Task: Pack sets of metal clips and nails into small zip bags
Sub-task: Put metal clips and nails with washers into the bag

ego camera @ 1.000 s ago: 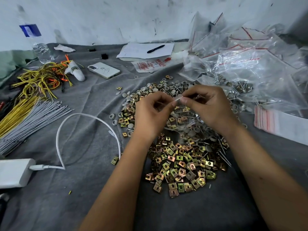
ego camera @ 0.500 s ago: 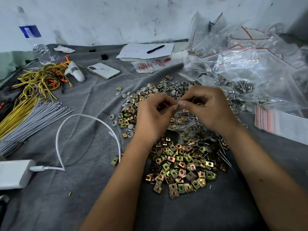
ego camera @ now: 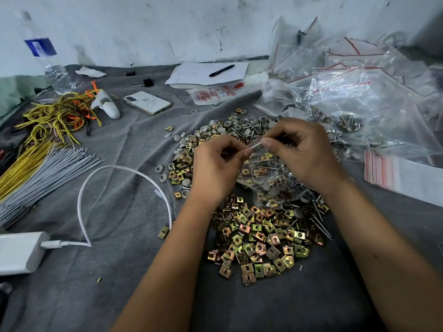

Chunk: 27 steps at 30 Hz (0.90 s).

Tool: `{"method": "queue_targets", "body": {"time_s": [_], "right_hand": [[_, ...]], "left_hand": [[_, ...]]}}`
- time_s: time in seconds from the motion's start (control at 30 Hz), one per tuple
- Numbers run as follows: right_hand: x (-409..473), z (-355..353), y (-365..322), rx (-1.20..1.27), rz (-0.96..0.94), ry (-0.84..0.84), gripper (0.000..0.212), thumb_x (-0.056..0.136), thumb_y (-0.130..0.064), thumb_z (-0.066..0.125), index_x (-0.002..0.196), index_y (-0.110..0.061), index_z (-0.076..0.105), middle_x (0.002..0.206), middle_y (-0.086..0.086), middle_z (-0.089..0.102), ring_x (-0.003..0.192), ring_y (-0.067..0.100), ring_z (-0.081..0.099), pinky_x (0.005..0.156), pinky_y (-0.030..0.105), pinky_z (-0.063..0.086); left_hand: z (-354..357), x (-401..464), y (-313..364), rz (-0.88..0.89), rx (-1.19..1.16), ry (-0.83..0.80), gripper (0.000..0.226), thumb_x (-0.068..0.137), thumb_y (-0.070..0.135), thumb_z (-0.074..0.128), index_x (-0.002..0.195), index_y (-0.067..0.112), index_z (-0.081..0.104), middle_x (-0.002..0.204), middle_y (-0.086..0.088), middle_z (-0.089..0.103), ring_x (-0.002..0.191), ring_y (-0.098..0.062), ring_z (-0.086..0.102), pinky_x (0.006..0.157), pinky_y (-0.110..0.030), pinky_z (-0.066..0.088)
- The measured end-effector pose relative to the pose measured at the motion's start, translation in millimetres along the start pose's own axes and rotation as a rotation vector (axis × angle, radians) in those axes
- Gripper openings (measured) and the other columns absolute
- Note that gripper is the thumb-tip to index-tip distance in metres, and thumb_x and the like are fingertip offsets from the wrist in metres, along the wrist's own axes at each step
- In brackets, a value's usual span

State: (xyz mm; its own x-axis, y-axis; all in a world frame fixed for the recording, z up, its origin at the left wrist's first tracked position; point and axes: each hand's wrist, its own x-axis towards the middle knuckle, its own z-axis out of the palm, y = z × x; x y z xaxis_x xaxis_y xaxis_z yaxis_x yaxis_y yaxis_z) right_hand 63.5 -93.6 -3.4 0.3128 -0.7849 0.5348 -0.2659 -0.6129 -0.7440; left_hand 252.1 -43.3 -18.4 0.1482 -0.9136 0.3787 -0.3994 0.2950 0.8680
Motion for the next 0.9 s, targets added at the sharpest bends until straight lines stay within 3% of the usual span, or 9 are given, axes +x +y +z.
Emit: {"method": "queue_targets", "body": {"time_s": [0.23,0.37,0.43,0.53,0.6,0.73,0.83,0.9], "right_hand": [[0.6,-1.8,3.4,0.038,0.028,0.058,0.005,0.091,-0.012,0.076,0.093,-0.016,0.075,0.079,-0.01,0.07,0.07,0.002,0.064,0.062,0.016,0.048],[1.7,-4.1,6.0,0.04,0.035,0.089,0.004,0.092,-0.012,0.076,0.094,-0.016,0.076,0.08,-0.006,0.07,0.071,0.002,0.063,0.064,0.015,0.047],[1.8,-3.5,6.7,0.045,0.038,0.092,0.006,0.091,-0.012,0.076,0.093,-0.018,0.075,0.08,-0.008,0.07,0.072,0.002,0.064,0.064,0.015,0.048],[1.5,-4.0,8.0,0.079,0.063,0.133,0.007,0.092,-0.012,0.075,0.093,-0.019,0.075,0.08,-0.009,0.073,0.075,0.005,0.069,0.065,0.017,0.052],[1.9,-6.7,9.5,0.107,0.077,0.18,0.006,0.092,-0.013,0.074,0.093,-0.019,0.075,0.08,-0.012,0.074,0.075,0.003,0.07,0.066,0.016,0.052],[1.9,-7.6,10.7,0.101,0.073,0.192,0.006,0.092,-0.013,0.075,0.093,-0.019,0.075,0.08,-0.013,0.074,0.076,0.003,0.07,0.068,0.015,0.052],[2.0,-6.3,10.7,0.109,0.074,0.193,0.007,0.092,-0.014,0.075,0.091,-0.021,0.074,0.079,-0.014,0.074,0.075,0.002,0.069,0.068,0.015,0.052],[2.2,-7.1,11.0,0.117,0.08,0.201,0.008,0.092,-0.015,0.074,0.091,-0.023,0.074,0.079,-0.014,0.073,0.075,0.002,0.068,0.068,0.015,0.051]], "left_hand": [[-0.3,0.7,-0.7,-0.08,-0.042,0.074,0.011,0.09,0.019,0.08,0.081,0.018,0.074,0.076,0.003,0.073,0.065,-0.013,0.064,0.059,-0.029,0.053],[-2.1,0.2,-0.3,-0.09,-0.14,0.066,0.01,0.089,0.012,0.08,0.082,0.008,0.075,0.082,-0.013,0.075,0.08,-0.043,0.066,0.07,-0.053,0.06],[-2.3,-0.4,0.7,-0.089,-0.165,0.063,0.01,0.089,0.011,0.08,0.081,0.007,0.075,0.083,-0.016,0.074,0.082,-0.046,0.066,0.072,-0.057,0.059],[-3.4,-1.1,2.5,-0.122,-0.203,0.088,0.011,0.09,0.015,0.079,0.08,0.015,0.075,0.083,-0.009,0.076,0.079,-0.042,0.067,0.074,-0.056,0.06],[-4.1,-1.0,2.2,-0.143,-0.29,0.112,0.009,0.09,0.014,0.079,0.085,0.008,0.076,0.082,-0.005,0.077,0.072,-0.035,0.065,0.073,-0.052,0.058],[-3.3,0.7,-2.0,-0.123,-0.315,0.131,0.012,0.089,0.008,0.079,0.083,-0.001,0.074,0.078,-0.003,0.076,0.081,-0.023,0.068,0.078,-0.04,0.059],[-3.7,1.8,-4.0,-0.115,-0.335,0.145,0.01,0.089,0.01,0.08,0.08,0.009,0.076,0.076,0.0,0.076,0.073,-0.017,0.066,0.069,-0.033,0.056],[-3.7,2.4,-5.1,-0.135,-0.368,0.168,0.008,0.087,0.013,0.082,0.081,0.016,0.078,0.081,-0.003,0.079,0.074,-0.019,0.066,0.071,-0.037,0.057]]}}
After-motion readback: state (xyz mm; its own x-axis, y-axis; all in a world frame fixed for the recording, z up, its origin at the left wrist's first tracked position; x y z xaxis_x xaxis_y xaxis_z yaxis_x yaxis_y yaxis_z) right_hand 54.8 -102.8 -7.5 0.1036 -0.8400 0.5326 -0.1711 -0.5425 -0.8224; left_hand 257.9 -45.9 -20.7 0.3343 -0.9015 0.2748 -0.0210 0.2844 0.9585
